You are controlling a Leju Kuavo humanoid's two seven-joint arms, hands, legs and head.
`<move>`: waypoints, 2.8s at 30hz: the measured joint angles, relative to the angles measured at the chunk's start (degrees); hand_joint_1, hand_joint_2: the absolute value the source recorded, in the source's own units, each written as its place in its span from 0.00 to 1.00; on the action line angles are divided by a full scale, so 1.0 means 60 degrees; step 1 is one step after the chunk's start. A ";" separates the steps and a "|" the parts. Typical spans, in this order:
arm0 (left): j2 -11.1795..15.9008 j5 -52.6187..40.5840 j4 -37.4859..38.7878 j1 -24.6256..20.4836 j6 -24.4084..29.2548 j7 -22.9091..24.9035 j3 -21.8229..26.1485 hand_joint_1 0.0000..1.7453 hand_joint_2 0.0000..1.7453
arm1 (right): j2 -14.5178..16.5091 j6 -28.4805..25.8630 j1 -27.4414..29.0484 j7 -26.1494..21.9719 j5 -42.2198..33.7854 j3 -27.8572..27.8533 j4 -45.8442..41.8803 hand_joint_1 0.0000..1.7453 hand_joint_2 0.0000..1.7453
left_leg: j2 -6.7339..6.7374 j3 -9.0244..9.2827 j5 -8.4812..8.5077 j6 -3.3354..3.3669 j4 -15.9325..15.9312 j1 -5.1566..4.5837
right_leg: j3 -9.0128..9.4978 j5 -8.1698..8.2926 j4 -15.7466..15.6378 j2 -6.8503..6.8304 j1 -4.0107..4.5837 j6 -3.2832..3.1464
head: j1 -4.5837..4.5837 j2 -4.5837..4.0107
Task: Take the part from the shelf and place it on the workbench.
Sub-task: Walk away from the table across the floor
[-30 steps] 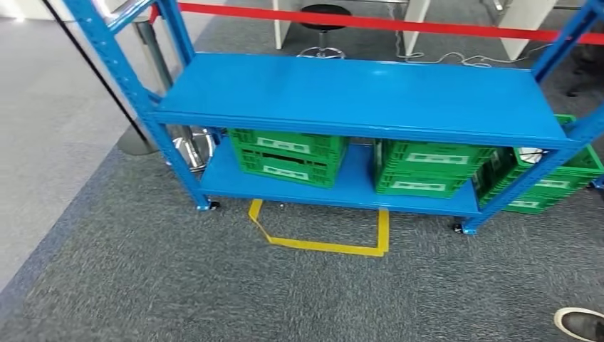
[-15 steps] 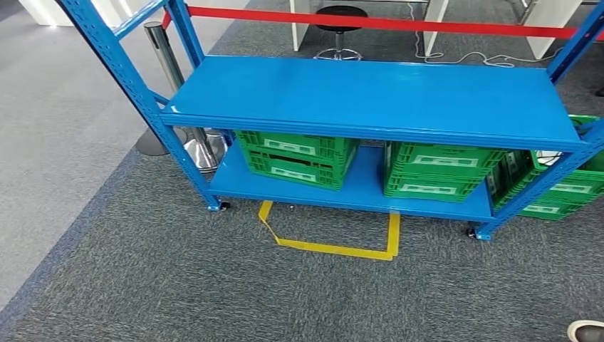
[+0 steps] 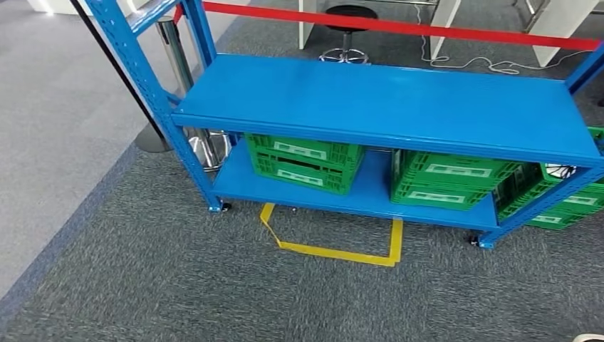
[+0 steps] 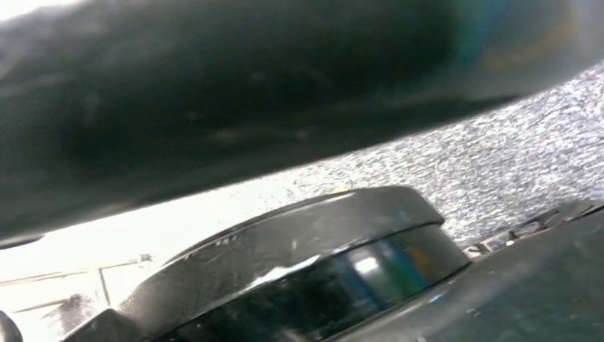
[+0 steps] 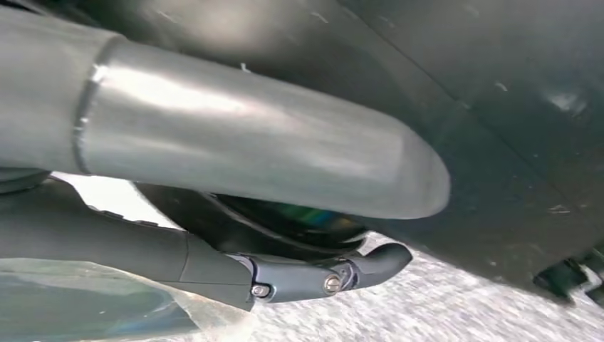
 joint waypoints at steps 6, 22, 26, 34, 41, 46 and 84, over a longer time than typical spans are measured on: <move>-0.0018 -0.0003 0.0001 0.0032 0.0002 -0.0003 0.0001 0.00 0.00 | -0.0012 -0.0004 -0.0060 -0.0002 -0.0009 0.0015 0.0006 0.00 0.00 | -0.0061 0.0455 -0.0395 -0.0068 0.0046 -0.0008 | -0.0274 0.1334 -0.0566 0.0006 -0.0028 0.0076 | 0.0006 -0.0003; -0.0004 -0.0011 0.0004 0.0026 0.0033 -0.0025 0.0000 0.00 0.00 | 0.0008 -0.0001 0.0062 0.0003 -0.0015 0.0052 0.0017 0.00 0.00 | -0.0018 -0.0676 0.0203 -0.0268 0.0980 -0.0024 | 0.0993 0.0657 -0.1508 0.0019 -0.0085 -0.0265 | -0.0163 0.0001; -0.0007 -0.0018 0.0007 0.0029 0.0050 -0.0036 0.0003 0.00 0.00 | 0.0012 -0.0003 0.0065 0.0024 -0.0007 0.0056 0.0016 0.00 0.00 | -0.0019 -0.0292 0.0022 -0.0116 0.0267 -0.0061 | 0.1153 0.0660 -0.1603 -0.0027 -0.0071 -0.0068 | -0.0179 0.0001; -0.0032 0.0005 0.0007 0.0031 0.0060 -0.0025 0.0035 0.00 0.00 | -0.0013 -0.0077 -0.0074 0.0194 -0.0140 0.0062 0.0011 0.00 0.00 | -0.0022 0.0359 -0.0317 0.0052 0.0044 -0.0035 | -0.0550 0.0204 0.0580 0.0006 -0.0014 0.0109 | -0.0114 0.0001; -0.0025 0.0005 0.0022 0.0012 0.0004 0.0087 0.0114 0.00 0.00 | -0.0019 -0.0079 -0.0043 0.0226 -0.0307 0.0062 0.0014 0.00 0.00 | 0.0011 0.0753 -0.0788 -0.0193 0.0237 -0.0079 | -0.0151 0.1515 -0.1260 -0.0002 -0.0002 -0.0225 | -0.0137 0.0001; -0.0035 -0.0011 0.0022 -0.0041 -0.0125 0.0311 0.0166 0.00 0.00 | -0.0009 -0.0016 -0.0053 0.0326 -0.0291 0.0062 0.0015 0.00 0.00 | 0.0023 -0.0086 -0.1696 -0.0459 0.2119 0.0010 | 0.0070 0.1381 -0.1290 0.0166 -0.0065 -0.0413 | -0.0210 0.0001; -0.0189 0.2704 0.0023 0.0029 -0.1486 -0.1558 0.1375 0.00 0.75 | -0.0023 -0.1429 0.0133 0.0419 -0.0193 0.0263 -0.0042 0.00 1.00 | -0.0024 -0.0045 -0.0148 -0.0375 0.0486 0.0090 | 0.0415 0.1276 -0.1516 0.0373 -0.0062 -0.0207 | -0.0236 0.0001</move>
